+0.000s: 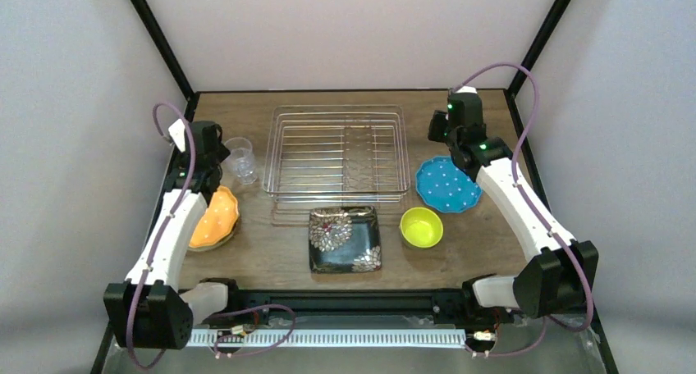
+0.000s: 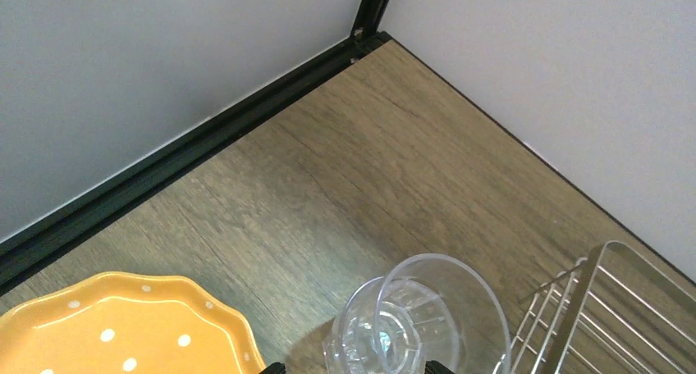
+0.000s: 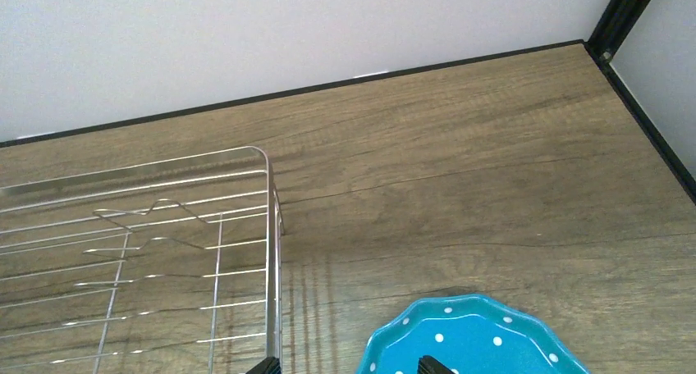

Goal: Load the mixed dishes into the dish rack
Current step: Grab the cup from the cup.

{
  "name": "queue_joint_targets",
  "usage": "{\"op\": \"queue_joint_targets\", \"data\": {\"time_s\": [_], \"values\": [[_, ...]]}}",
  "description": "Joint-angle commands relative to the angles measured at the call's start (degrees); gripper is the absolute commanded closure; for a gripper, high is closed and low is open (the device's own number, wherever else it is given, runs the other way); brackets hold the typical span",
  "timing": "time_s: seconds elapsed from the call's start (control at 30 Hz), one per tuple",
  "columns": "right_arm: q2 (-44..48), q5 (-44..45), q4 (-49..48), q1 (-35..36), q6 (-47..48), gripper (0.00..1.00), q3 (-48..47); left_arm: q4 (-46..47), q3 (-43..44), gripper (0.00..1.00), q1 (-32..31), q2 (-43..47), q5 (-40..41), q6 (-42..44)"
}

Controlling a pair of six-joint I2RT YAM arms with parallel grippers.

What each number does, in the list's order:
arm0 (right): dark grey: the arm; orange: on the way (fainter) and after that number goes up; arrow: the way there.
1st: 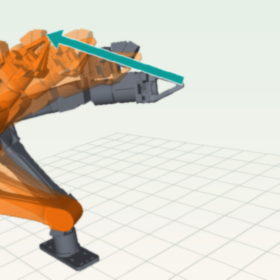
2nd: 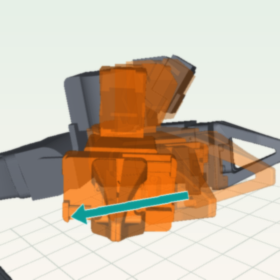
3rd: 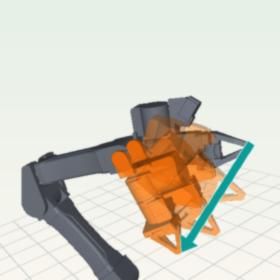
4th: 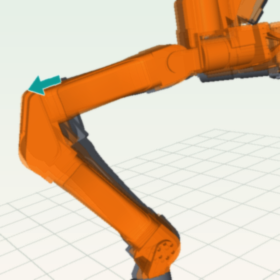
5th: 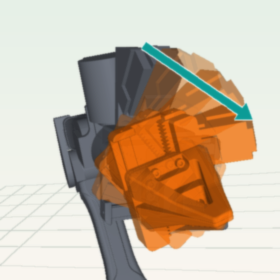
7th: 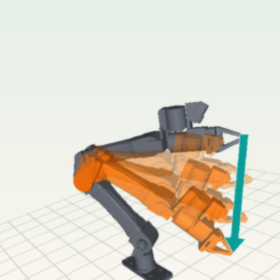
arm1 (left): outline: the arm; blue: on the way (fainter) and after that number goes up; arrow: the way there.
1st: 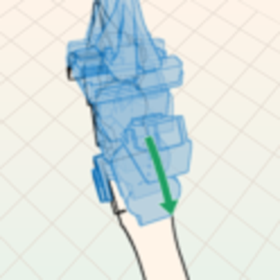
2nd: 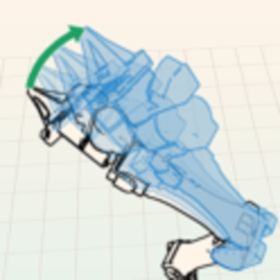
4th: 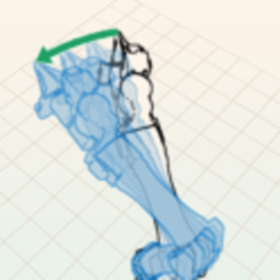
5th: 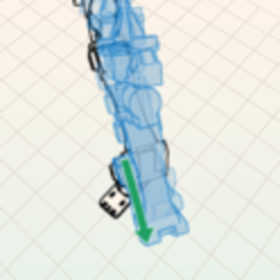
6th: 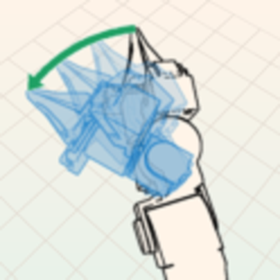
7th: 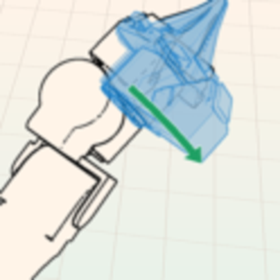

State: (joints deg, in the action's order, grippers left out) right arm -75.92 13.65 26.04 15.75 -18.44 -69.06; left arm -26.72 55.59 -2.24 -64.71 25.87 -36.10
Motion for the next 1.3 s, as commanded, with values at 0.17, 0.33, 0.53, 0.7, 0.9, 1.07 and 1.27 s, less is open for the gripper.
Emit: {"op": "queue_joint_targets", "data": {"time_s": [0.17, 0.33, 0.53, 0.7, 0.9, 1.07, 1.27], "values": [[0.05, 3.89, -0.51, 0.15, -1.0, 0.01, -1.24, 1.12, -0.1, 0.0, 0.04, -5.98, 0.68, -1.68], [-0.14, 4.35, -1.24, 0.16, 0.03, 0.01, -1.02, 3.16, 0.68, 0.0, 0.18, -9.38, -0.4, -1.78], [-0.45, 4.56, -1.7, 0.19, 0.21, 0.01, -0.14, 3.66, 2.81, 0.0, 0.13, -13.58, -1.42, -1.7], [-0.77, 4.8, -2.2, 0.13, 0.63, 0.01, -0.03, 4.82, 3.22, 0.0, 0.13, -15.09, -1.43, -1.4], [-1.57, 5.16, -2.27, 0.17, 0.63, 0.01, -0.44, 4.84, 4.45, 0.0, 0.13, -17.38, -1.52, -1.09], [-1.99, 5.26, -2.35, 0.2, 0.6, 0.01, -0.45, 5.18, 4.26, 0.06, 0.22, -18.44, -1.65, -1.21], [-2.33, 5.85, -2.33, 0.18, 0.53, 0.01, -0.46, 5.04, 4.44, 0.18, 0.38, -20.32, -2.76, -1.17]]}}
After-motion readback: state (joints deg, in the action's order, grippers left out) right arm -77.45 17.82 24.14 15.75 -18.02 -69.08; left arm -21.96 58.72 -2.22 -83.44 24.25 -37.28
